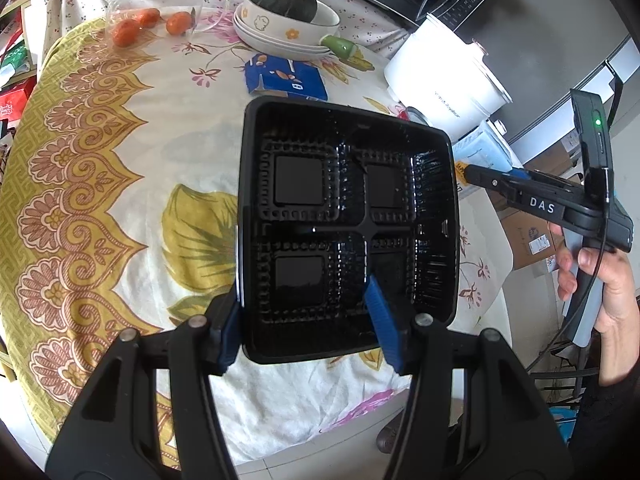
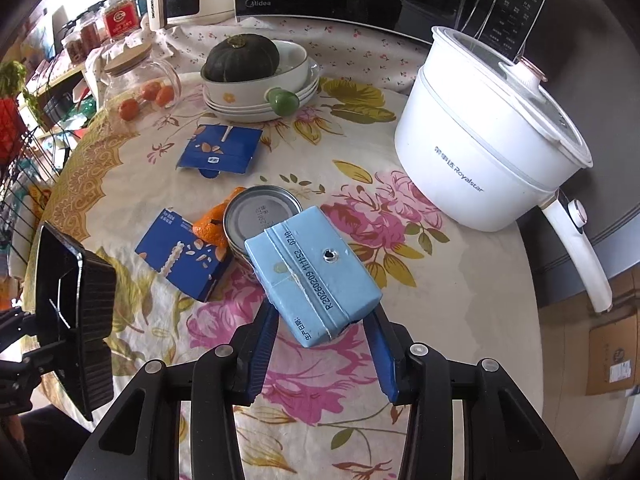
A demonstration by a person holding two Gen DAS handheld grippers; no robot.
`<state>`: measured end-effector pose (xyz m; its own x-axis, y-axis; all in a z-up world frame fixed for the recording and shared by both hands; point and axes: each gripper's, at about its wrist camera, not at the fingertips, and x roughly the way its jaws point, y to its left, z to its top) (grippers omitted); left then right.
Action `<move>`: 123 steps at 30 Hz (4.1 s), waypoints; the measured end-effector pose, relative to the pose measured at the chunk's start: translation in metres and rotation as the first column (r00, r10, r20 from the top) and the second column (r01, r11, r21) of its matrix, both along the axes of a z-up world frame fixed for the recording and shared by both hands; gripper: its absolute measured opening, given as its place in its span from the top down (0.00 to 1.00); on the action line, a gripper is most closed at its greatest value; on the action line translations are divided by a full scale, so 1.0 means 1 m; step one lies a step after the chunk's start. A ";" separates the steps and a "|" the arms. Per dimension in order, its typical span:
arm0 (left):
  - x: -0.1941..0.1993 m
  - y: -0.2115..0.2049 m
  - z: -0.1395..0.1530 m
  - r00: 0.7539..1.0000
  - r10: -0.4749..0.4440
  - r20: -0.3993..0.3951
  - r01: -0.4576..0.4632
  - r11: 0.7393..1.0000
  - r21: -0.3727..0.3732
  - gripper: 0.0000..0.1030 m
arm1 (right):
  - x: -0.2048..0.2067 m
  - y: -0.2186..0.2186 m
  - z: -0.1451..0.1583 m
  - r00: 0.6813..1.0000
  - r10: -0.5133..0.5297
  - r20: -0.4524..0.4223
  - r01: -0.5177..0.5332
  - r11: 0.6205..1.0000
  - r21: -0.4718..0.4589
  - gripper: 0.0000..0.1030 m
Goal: Collect trash
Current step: 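Grasp the blue milk carton with the right tool while the left holds the tray, then carry the carton over the bin and open the right tool to drop it, then lower the black tray into the bin and open the left tool, then grasp the blue snack box on the tablecloth with the left tool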
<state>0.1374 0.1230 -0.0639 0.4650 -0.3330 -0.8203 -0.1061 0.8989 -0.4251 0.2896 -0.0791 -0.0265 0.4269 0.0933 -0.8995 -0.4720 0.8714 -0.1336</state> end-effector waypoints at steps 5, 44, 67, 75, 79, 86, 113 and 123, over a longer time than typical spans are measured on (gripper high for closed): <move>-0.002 -0.011 0.002 0.999 -0.031 0.008 0.031 1.000 0.004 0.44 | -0.027 -0.022 0.017 0.999 -0.029 0.022 0.028 0.998 0.048 0.57; -0.022 -0.292 -0.030 0.860 -0.511 0.001 0.510 0.859 0.044 0.44 | -0.206 -0.351 -0.042 0.802 -0.569 -0.180 0.596 0.777 0.200 0.55; -0.014 -0.362 -0.060 0.775 -0.631 -0.013 0.627 0.767 0.138 0.12 | -0.242 -0.413 -0.053 0.741 -0.643 -0.195 0.670 0.727 0.151 0.39; -0.008 -0.341 -0.057 0.798 -0.602 -0.026 0.598 0.786 0.157 0.05 | -0.240 -0.412 -0.051 0.743 -0.641 -0.194 0.668 0.729 0.148 0.36; -0.008 -0.331 -0.054 0.808 -0.588 -0.031 0.584 0.795 0.164 0.05 | -0.236 -0.403 -0.048 0.751 -0.632 -0.190 0.658 0.737 0.153 0.33; -0.014 -0.293 -0.044 0.817 -0.576 -0.031 0.575 0.809 0.121 0.05 | -0.223 -0.381 -0.039 0.769 -0.614 -0.179 0.638 0.753 0.158 0.28; 0.075 -0.082 -0.016 0.876 -0.482 0.009 0.425 0.780 0.459 0.01 | -0.148 -0.209 -0.022 0.890 -0.423 -0.171 0.452 0.870 0.200 0.22; 0.139 -0.082 -0.050 0.670 -0.717 -0.193 0.666 0.466 0.582 0.01 | -0.121 -0.178 -0.037 0.895 -0.361 -0.264 0.423 0.874 0.241 0.22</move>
